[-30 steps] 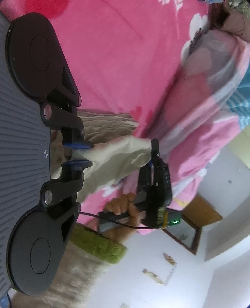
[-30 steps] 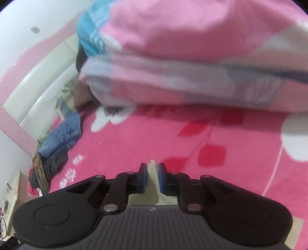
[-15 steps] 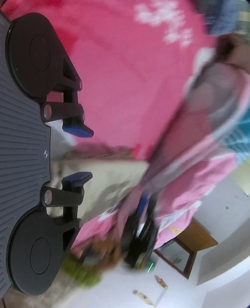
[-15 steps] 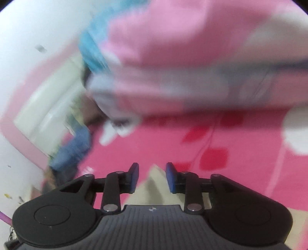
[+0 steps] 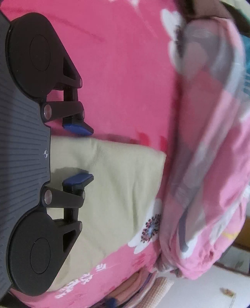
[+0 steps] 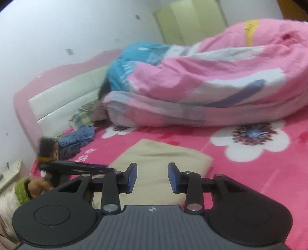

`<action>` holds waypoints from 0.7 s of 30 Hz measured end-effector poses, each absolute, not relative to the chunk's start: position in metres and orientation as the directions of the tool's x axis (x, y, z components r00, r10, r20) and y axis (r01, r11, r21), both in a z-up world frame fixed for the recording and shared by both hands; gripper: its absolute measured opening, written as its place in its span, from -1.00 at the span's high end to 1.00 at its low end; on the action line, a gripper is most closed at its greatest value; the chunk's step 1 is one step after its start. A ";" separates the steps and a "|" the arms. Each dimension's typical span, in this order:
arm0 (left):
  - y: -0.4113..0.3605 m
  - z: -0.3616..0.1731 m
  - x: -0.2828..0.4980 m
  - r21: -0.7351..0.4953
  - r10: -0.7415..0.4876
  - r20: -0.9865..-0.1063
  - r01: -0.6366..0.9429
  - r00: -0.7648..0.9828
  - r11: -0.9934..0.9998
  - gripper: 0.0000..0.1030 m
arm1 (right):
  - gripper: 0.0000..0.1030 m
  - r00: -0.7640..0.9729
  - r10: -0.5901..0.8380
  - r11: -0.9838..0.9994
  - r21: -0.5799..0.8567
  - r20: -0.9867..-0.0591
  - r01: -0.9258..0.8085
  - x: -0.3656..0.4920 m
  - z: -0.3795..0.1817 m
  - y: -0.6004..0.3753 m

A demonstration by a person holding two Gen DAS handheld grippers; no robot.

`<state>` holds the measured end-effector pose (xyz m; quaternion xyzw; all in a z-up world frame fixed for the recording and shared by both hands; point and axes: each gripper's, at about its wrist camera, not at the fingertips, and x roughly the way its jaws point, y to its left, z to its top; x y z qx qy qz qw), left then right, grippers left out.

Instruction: Fold clothes

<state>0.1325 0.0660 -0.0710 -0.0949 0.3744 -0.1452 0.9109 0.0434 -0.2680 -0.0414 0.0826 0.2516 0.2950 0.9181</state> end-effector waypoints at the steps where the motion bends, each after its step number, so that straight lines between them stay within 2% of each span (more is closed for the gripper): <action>1: 0.069 -0.072 0.133 -0.302 -0.343 -0.654 0.182 0.674 0.936 0.12 | 0.30 0.688 0.581 0.813 0.274 -0.434 -0.514 0.042 -0.055 -0.258; 2: 0.072 -0.074 0.133 -0.322 -0.350 -0.654 0.171 0.671 0.931 0.01 | 0.30 0.665 0.566 0.818 0.233 -0.487 -0.525 0.041 -0.073 -0.246; 4: 0.075 -0.073 0.134 -0.343 -0.352 -0.658 0.152 0.666 0.927 0.00 | 0.30 0.636 0.530 0.821 0.152 -0.561 -0.550 0.038 -0.101 -0.227; 6: 0.073 -0.065 0.131 -0.312 -0.330 -0.652 0.155 0.683 0.937 0.02 | 0.30 0.647 0.512 0.818 0.090 -0.565 -0.568 0.032 -0.098 -0.223; 8: 0.067 -0.053 0.120 -0.267 -0.320 -0.613 0.192 0.723 0.945 0.02 | 0.31 0.659 0.499 0.830 0.092 -0.563 -0.550 0.041 -0.073 -0.229; 12: 0.054 -0.050 0.107 -0.194 -0.314 -0.575 0.247 0.756 0.949 -0.02 | 0.30 0.756 0.469 0.870 0.087 -0.456 -0.486 0.074 -0.037 -0.244; 14: 0.047 -0.056 0.103 -0.164 -0.311 -0.571 0.266 0.760 0.950 -0.07 | 0.30 0.771 0.457 0.880 0.097 -0.444 -0.466 0.099 -0.045 -0.243; 16: 0.040 -0.061 0.099 -0.133 -0.309 -0.567 0.285 0.763 0.949 -0.07 | 0.30 0.759 0.448 0.879 0.081 -0.473 -0.469 0.123 -0.075 -0.235; 18: 0.034 -0.066 0.095 -0.103 -0.307 -0.564 0.303 0.767 0.947 -0.13 | 0.32 0.708 0.424 0.873 0.047 -0.566 -0.485 0.141 -0.112 -0.225; 21: 0.026 -0.073 0.090 -0.068 -0.308 -0.555 0.328 0.772 0.942 -0.14 | 0.37 0.731 0.402 0.882 0.016 -0.551 -0.472 0.140 -0.083 -0.221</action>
